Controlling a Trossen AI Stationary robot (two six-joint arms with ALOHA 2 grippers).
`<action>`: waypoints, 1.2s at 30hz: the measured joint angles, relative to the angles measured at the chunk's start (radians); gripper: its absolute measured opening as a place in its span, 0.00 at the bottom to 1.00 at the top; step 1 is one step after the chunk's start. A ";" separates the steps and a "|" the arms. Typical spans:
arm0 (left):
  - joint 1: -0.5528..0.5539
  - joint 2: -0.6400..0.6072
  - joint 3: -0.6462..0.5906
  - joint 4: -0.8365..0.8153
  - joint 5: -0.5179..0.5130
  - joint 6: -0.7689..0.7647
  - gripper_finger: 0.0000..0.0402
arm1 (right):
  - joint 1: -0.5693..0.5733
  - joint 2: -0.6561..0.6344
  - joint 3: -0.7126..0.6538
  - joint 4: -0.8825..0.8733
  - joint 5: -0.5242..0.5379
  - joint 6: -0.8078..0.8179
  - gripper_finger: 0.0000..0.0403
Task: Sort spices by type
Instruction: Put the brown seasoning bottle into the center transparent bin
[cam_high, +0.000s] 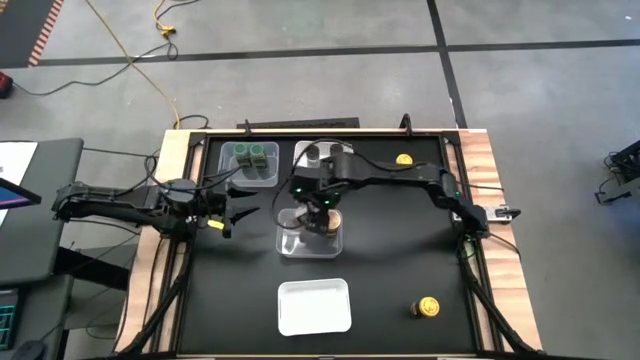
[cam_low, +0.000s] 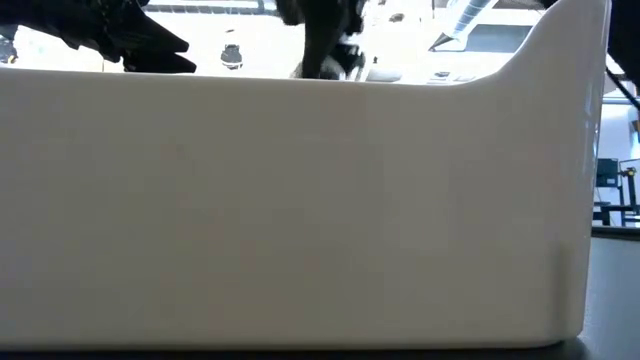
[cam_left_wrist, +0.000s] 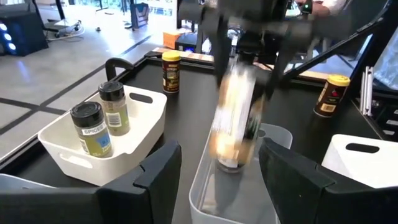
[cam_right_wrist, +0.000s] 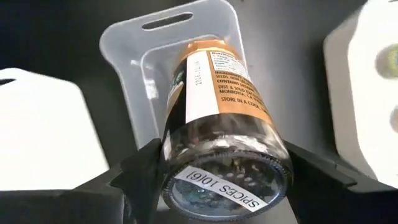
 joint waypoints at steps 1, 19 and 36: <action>0.000 0.000 0.000 0.000 0.000 0.007 0.51 | 0.007 -0.024 0.000 -0.004 0.010 0.013 0.75; -0.006 0.008 0.000 0.126 0.001 -0.067 0.51 | 0.374 -0.266 -0.015 -0.189 0.691 0.429 0.75; -0.007 0.136 0.000 0.338 0.021 -0.079 0.51 | 0.503 -0.508 -1.002 1.019 0.960 0.722 0.75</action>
